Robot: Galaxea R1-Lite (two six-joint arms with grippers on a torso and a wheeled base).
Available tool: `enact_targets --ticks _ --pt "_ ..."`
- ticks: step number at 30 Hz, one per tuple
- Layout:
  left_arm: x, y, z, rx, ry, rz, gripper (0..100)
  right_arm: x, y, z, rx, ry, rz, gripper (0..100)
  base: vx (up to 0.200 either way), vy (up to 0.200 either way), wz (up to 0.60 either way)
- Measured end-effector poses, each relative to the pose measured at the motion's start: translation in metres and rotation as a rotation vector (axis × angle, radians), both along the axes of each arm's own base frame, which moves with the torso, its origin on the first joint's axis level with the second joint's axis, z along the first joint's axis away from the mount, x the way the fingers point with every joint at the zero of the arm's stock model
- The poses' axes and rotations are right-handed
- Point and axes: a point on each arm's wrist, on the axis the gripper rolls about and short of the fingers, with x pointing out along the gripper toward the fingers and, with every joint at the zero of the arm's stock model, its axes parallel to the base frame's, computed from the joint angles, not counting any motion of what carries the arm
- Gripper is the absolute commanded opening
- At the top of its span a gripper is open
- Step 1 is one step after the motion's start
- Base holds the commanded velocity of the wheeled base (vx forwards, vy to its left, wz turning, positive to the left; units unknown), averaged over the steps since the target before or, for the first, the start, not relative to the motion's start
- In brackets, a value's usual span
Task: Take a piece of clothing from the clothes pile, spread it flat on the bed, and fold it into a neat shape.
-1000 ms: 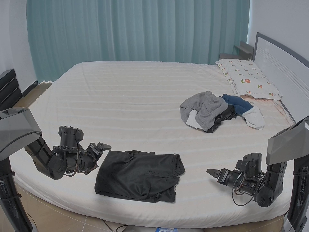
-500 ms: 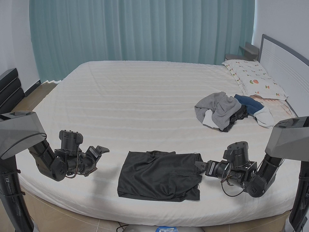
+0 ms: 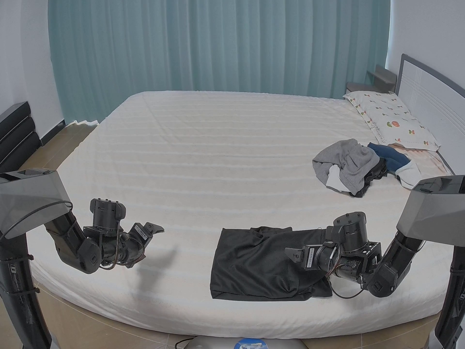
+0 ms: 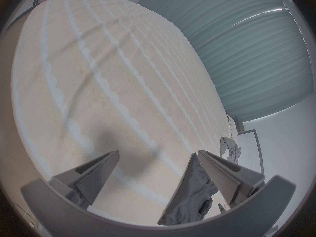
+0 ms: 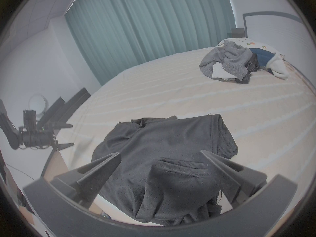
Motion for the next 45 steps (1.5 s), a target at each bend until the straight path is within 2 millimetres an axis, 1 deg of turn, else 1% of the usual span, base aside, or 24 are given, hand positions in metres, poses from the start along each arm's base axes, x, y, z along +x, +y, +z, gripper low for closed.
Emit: enact_targets --ticks 5,11,12,16,20,24,27,30,36,41,45 --pt "0.0 0.0 0.0 0.0 0.001 -0.002 100 0.002 0.001 -0.005 -0.024 0.009 0.01 100 0.0 0.0 0.0" --pt "0.0 0.0 -0.001 0.001 0.002 -0.002 100 0.007 0.007 -0.015 -0.05 0.015 0.032 100 0.0 0.0 0.0" --pt "0.0 0.0 -0.001 0.001 0.002 -0.002 100 0.007 0.009 -0.017 -0.054 0.015 0.037 0 0.0 0.0 0.0" --pt "0.0 -0.001 -0.001 0.001 0.003 -0.003 100 0.008 0.012 -0.023 -0.07 0.026 0.052 0 0.0 0.0 0.0" --pt "0.0 -0.001 -0.001 0.002 0.003 -0.003 100 0.005 0.011 -0.027 -0.11 0.053 0.068 0 0.0 0.0 0.0" --pt "0.0 -0.001 -0.001 0.003 0.003 -0.002 100 0.003 0.007 -0.027 -0.114 0.054 0.065 0 0.0 0.0 0.0" --pt "0.0 -0.001 -0.001 0.003 0.003 -0.002 100 -0.003 0.002 -0.022 -0.112 0.057 0.065 0 0.0 0.0 0.0" --pt "0.0 -0.001 -0.001 0.003 0.003 -0.002 100 -0.013 -0.007 -0.015 -0.112 0.068 0.062 0 0.0 0.0 0.0" --pt "0.0 -0.001 -0.001 0.004 0.004 -0.001 100 -0.039 -0.034 -0.007 -0.111 0.126 0.056 0 0.0 0.0 0.0" --pt "0.0 -0.001 -0.002 0.005 0.004 -0.002 100 -0.061 -0.056 -0.007 -0.127 0.192 0.044 0 0.0 0.0 0.0" --pt "0.0 -0.001 -0.002 0.006 0.004 -0.002 100 -0.073 -0.067 -0.011 -0.148 0.236 0.051 0 0.0 0.0 0.0"
